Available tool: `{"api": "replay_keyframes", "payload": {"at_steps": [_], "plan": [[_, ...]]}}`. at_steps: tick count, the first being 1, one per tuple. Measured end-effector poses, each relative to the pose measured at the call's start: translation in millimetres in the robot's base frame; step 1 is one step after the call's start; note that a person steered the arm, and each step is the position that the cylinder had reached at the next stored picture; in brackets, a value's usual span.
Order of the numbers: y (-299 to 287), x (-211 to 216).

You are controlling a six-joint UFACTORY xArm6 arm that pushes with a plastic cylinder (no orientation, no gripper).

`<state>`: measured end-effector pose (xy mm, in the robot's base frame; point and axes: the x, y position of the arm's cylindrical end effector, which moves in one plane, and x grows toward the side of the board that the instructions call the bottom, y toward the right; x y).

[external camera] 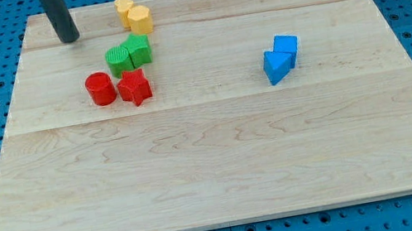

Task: Move the yellow heart to the right of the yellow hexagon

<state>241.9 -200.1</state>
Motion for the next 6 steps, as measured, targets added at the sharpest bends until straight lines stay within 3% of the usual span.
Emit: {"api": "replay_keyframes", "payload": {"at_steps": [1,2,3,4,6], "plan": [[17.5,-31.2],[91.8,-33.3],[185.6,-17.4],[239.4,10.1],[266.2,-48.4]]}}
